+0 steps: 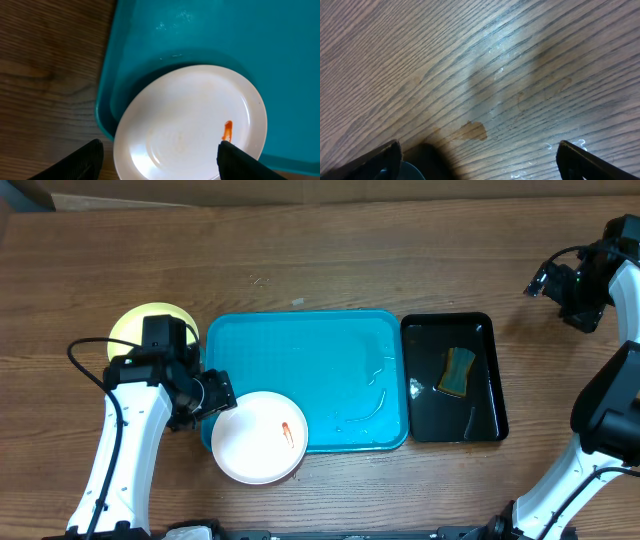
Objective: Clean dirty plates on tray and stack at the side
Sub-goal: 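Grasp the rim of the sauce-smeared white plate with the left gripper, then slide the white plate rightward onto the teal tray center with the left gripper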
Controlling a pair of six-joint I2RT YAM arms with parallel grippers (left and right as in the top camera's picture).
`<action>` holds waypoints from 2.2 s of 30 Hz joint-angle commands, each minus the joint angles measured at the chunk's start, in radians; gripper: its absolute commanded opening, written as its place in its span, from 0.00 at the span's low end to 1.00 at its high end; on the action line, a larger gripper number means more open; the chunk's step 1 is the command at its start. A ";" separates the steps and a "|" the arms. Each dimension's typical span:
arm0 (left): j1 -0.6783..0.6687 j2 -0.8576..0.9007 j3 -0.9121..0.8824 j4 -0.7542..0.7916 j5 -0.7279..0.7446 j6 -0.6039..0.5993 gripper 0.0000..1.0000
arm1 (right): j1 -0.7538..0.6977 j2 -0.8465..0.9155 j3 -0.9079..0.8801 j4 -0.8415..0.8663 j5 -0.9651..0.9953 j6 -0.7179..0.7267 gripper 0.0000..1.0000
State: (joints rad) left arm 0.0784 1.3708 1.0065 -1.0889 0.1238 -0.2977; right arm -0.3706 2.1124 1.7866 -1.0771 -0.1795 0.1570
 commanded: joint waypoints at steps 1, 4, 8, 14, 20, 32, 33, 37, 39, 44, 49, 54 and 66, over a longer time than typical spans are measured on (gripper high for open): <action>0.002 0.001 0.026 -0.024 -0.136 -0.056 0.75 | 0.002 -0.024 0.021 0.003 -0.005 0.003 1.00; 0.010 0.002 0.025 -0.057 -0.192 -0.113 0.73 | 0.002 -0.024 0.021 0.003 -0.005 0.003 1.00; 0.014 0.002 -0.020 -0.066 -0.181 -0.118 0.72 | 0.002 -0.024 0.021 0.003 -0.005 0.003 1.00; 0.013 0.002 -0.112 -0.023 -0.148 -0.118 0.69 | 0.002 -0.024 0.021 0.003 -0.005 0.003 1.00; 0.012 0.002 -0.246 0.149 -0.078 -0.117 0.67 | 0.002 -0.024 0.021 0.003 -0.005 0.003 1.00; 0.012 0.002 -0.386 0.322 0.020 -0.082 0.37 | 0.002 -0.024 0.021 0.003 -0.005 0.003 1.00; 0.012 0.002 -0.394 0.336 0.054 -0.068 0.32 | 0.002 -0.024 0.021 0.003 -0.005 0.003 1.00; 0.012 0.002 -0.393 0.353 0.134 -0.061 0.16 | 0.002 -0.024 0.021 0.003 -0.005 0.003 1.00; 0.012 0.002 -0.391 0.364 0.162 -0.054 0.11 | 0.002 -0.024 0.021 0.003 -0.005 0.003 1.00; 0.011 0.002 -0.381 0.427 0.246 -0.057 0.04 | 0.002 -0.024 0.021 0.003 -0.005 0.003 1.00; -0.033 0.002 -0.381 0.534 0.246 -0.066 0.04 | 0.002 -0.024 0.021 0.003 -0.005 0.003 1.00; -0.160 0.002 -0.381 0.637 0.222 -0.143 0.04 | 0.002 -0.024 0.021 0.003 -0.005 0.003 1.00; -0.325 0.002 -0.342 0.690 0.078 -0.227 0.09 | 0.002 -0.024 0.021 0.003 -0.005 0.003 1.00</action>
State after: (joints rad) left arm -0.2306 1.3708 0.6270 -0.3931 0.2596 -0.4969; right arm -0.3706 2.1124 1.7866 -1.0767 -0.1795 0.1570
